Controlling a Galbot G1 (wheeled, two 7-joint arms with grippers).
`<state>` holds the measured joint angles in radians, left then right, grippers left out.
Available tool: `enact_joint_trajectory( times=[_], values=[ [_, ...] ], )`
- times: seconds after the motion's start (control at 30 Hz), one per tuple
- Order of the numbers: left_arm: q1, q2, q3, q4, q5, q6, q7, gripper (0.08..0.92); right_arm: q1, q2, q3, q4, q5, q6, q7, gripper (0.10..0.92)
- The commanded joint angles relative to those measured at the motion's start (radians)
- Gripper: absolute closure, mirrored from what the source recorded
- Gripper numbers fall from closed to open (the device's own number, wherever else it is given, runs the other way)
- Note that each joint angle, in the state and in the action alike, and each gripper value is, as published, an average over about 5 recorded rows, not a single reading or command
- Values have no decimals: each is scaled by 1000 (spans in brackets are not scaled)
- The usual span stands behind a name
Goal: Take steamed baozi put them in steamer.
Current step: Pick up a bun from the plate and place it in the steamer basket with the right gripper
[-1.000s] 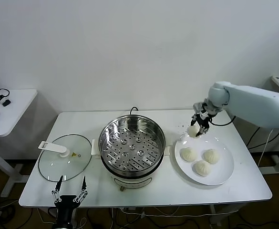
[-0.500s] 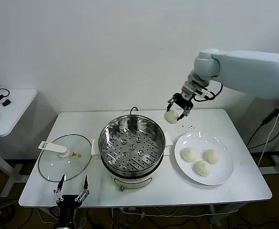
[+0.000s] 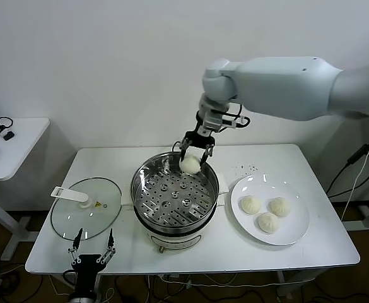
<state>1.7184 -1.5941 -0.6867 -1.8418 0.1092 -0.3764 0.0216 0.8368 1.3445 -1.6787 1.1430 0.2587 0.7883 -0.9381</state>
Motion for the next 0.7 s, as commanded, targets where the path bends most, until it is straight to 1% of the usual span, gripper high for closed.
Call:
enact_joint_trajectory(
  times=[0.03, 0.17, 0.3, 0.57, 0.7],
  values=[
    [-3, -1, -1, 1, -2, 1, 0, 177, -94, 88, 22, -65, -106, 84, 18, 414],
    [-6, -2, -2, 6, -2, 0, 0, 177, -155, 107, 60, -139, -170, 84, 27, 414],
    [-7, -1, -3, 10, -2, -2, -1, 177, -179, 127, 71, -204, -196, 84, 24, 413],
    [-13, 1, -6, 21, -2, -6, -2, 177, -208, 145, 79, -265, -220, 84, 30, 406],
    [-15, 2, -6, 23, -2, -7, -2, 177, -235, 160, 103, -307, -254, 84, 45, 406]
  ],
)
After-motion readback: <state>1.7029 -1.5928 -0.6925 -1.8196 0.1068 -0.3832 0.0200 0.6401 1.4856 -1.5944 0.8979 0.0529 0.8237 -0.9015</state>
